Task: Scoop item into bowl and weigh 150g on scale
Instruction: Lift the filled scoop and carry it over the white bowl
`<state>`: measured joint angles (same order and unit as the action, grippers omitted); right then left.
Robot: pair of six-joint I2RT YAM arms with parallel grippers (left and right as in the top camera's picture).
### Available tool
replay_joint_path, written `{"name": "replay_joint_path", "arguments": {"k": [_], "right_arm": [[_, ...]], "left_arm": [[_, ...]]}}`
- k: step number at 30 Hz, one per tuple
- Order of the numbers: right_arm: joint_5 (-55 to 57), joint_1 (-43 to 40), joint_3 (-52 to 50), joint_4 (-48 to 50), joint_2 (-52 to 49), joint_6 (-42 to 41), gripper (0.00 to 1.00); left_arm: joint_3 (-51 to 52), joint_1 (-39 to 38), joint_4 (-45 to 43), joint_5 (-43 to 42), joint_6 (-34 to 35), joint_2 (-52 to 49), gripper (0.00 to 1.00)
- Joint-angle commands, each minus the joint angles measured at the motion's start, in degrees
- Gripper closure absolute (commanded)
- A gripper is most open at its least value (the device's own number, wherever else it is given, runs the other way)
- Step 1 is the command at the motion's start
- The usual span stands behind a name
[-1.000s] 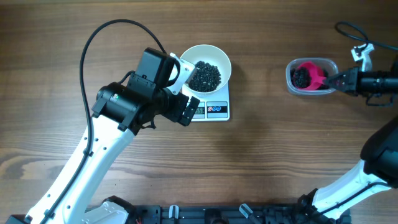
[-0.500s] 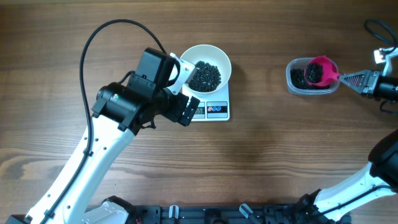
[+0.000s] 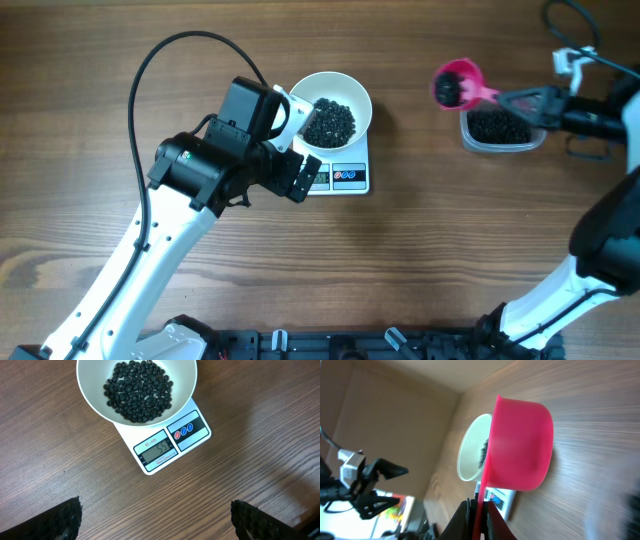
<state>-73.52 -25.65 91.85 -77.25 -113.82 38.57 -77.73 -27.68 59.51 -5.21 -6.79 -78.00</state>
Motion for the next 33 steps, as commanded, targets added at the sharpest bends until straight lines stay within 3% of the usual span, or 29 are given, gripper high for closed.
{"name": "replay_joint_path", "arguments": {"k": [1, 9, 12, 24, 33], "right_arm": [[-5.03, 6.43, 1.16, 3.96, -0.92, -5.88, 0.96], [-6.25, 19.39, 1.16, 27.21, -0.92, -25.31, 0.96], [-3.17, 23.34, 1.14, 35.80, -0.70, -28.68, 0.96], [12.74, 29.97, 1.14, 39.63, 2.34, -18.84, 0.96], [17.86, 31.54, 1.14, 38.80, 9.53, -14.14, 0.96]], "left_arm": [[0.15, 0.17, -0.13, 0.35, 0.13, 0.31, 0.00], [0.15, 0.17, -0.13, 0.35, 0.13, 0.31, 0.00], [0.15, 0.17, -0.13, 0.35, 0.13, 0.31, 0.00], [0.15, 0.17, -0.13, 0.35, 0.13, 0.31, 0.00], [0.15, 0.17, -0.13, 0.35, 0.13, 0.31, 0.00]]}}
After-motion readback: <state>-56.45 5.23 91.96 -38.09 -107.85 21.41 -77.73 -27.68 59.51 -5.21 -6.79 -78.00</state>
